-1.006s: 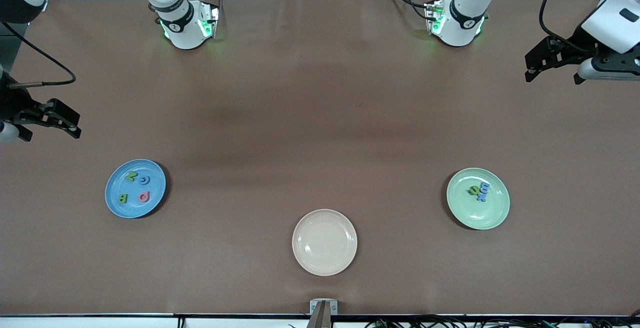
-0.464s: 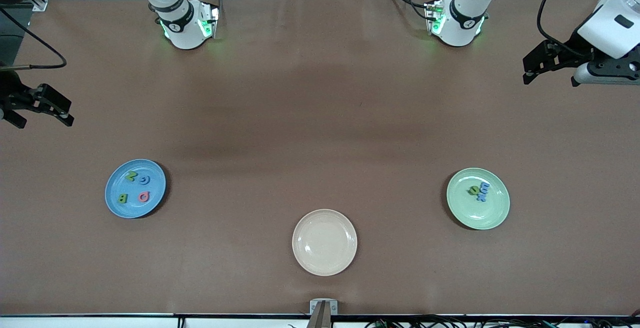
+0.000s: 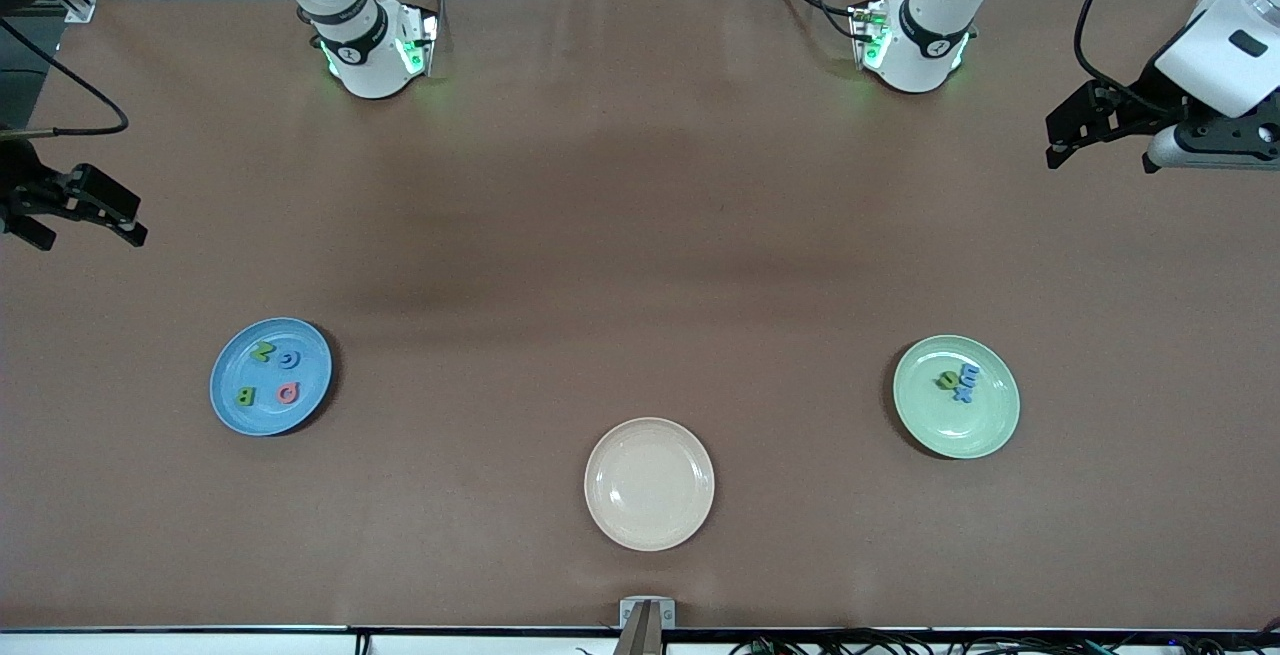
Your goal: Sort uppercase to blue plate, lowercase to green plate
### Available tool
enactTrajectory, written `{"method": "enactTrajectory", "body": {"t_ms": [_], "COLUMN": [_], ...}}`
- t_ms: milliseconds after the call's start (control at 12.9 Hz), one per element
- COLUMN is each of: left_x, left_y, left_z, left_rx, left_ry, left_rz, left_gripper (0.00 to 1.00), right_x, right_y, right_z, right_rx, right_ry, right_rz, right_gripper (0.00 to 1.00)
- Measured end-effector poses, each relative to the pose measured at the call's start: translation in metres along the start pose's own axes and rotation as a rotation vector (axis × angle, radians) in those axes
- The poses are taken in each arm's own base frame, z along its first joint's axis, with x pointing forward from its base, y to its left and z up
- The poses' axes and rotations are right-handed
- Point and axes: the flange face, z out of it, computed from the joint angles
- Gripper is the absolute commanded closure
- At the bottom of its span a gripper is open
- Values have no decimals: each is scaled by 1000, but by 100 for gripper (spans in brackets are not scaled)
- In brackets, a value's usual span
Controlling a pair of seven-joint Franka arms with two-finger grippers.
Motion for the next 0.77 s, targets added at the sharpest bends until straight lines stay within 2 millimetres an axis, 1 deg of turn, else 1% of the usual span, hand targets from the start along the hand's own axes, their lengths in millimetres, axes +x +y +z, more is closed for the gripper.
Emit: {"method": "enactTrajectory", "body": {"t_ms": [155,387,542,774], "left_x": [0,0,-1,-3], "left_y": [0,-1,-1,-1], "left_z": [-5,-17,-16,-14], "left_rx": [-1,-3,-2,-1], "left_ry": [11,36,27,8], "left_rz": [-1,-1,-1,-1], "left_gripper": [0,0,0,0], "right_x": [-5,-6,-8,-6], "right_y": [-3,-2,-2,-1], "right_z": [-3,-11,-13,-18], "right_rx": [4,4,5,4], "right_ry": [-36,-28,-46,-35], "right_rz": [-4,-3,-3,-2], "right_gripper": [0,0,0,0]}}
